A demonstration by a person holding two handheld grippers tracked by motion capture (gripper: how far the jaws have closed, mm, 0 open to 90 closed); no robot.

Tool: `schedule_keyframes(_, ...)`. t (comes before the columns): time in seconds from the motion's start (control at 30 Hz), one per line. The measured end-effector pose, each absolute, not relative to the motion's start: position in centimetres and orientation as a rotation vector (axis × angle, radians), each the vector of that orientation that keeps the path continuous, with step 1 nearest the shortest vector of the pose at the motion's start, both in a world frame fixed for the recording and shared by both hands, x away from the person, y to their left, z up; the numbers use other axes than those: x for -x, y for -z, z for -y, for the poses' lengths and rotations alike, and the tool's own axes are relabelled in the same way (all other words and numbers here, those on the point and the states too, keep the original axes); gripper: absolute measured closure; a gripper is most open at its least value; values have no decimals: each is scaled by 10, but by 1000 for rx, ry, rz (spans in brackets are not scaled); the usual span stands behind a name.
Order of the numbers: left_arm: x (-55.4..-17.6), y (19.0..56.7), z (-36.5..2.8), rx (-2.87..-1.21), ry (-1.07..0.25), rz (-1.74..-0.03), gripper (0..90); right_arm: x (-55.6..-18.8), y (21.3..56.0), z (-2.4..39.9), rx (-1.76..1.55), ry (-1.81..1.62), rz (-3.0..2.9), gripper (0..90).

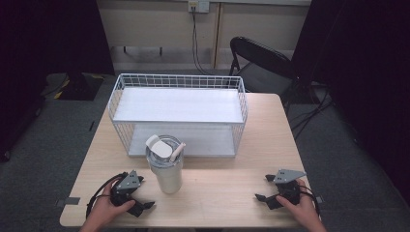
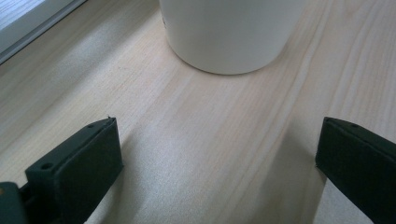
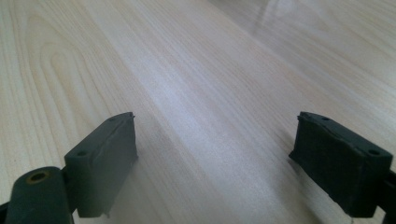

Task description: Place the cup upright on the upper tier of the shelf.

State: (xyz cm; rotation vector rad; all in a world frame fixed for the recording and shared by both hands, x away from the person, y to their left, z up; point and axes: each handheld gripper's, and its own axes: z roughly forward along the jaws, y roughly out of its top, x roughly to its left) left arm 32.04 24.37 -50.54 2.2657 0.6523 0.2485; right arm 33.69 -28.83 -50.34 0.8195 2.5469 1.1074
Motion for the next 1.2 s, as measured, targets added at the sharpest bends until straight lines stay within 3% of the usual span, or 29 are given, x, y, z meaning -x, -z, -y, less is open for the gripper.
schedule_keyframes(0.37, -322, 503, -241, -2288, -244, -660, 13, -337, 503, 288, -819, -1109, -2548, 129)
schedule_keyframes(0.5, -322, 499, -242, -2281, -245, -651, 189, -337, 503, 288, -819, -1109, -2548, 129)
schedule_keyframes(0.57, -322, 497, -242, -2281, -223, -679, 154, -337, 503, 288, -819, -1109, -2548, 129)
schedule_keyframes(1.2, -322, 471, -234, -2152, -161, -699, 163, -337, 503, 288, -819, -1109, -2548, 129)
